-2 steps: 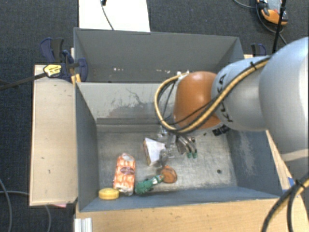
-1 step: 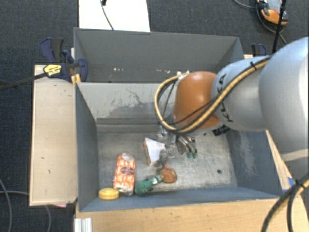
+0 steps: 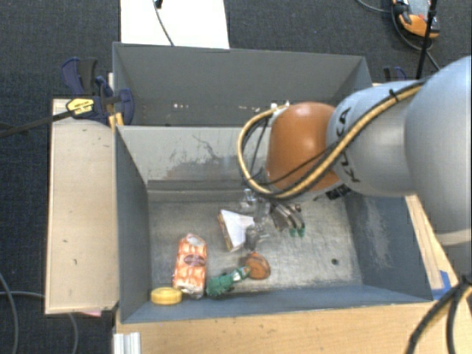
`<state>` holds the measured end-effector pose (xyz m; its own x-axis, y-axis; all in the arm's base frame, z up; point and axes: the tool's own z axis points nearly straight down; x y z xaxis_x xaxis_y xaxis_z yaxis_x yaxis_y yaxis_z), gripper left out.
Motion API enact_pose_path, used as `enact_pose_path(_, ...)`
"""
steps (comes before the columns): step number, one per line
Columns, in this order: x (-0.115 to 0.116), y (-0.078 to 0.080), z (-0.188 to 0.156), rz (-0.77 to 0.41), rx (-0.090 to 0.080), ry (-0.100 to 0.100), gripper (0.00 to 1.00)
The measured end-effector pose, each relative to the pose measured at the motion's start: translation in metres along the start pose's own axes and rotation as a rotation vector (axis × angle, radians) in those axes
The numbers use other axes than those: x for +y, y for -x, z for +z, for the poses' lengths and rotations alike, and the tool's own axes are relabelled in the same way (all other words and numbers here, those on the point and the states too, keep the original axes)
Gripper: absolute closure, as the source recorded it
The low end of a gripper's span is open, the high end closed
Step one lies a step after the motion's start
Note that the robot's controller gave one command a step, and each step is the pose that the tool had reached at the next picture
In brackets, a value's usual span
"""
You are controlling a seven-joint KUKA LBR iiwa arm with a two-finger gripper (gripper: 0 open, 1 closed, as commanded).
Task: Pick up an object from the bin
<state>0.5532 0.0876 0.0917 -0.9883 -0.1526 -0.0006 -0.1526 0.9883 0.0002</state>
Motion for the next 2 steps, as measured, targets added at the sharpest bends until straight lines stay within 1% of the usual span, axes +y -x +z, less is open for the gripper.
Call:
enact_pose_path(1,0.000,0.002,-0.011,-0.029,0.000,0.000,1.00)
enact_pose_path(2,-0.008,-0.009,-0.028,-0.127,-0.010,-0.001,1.00)
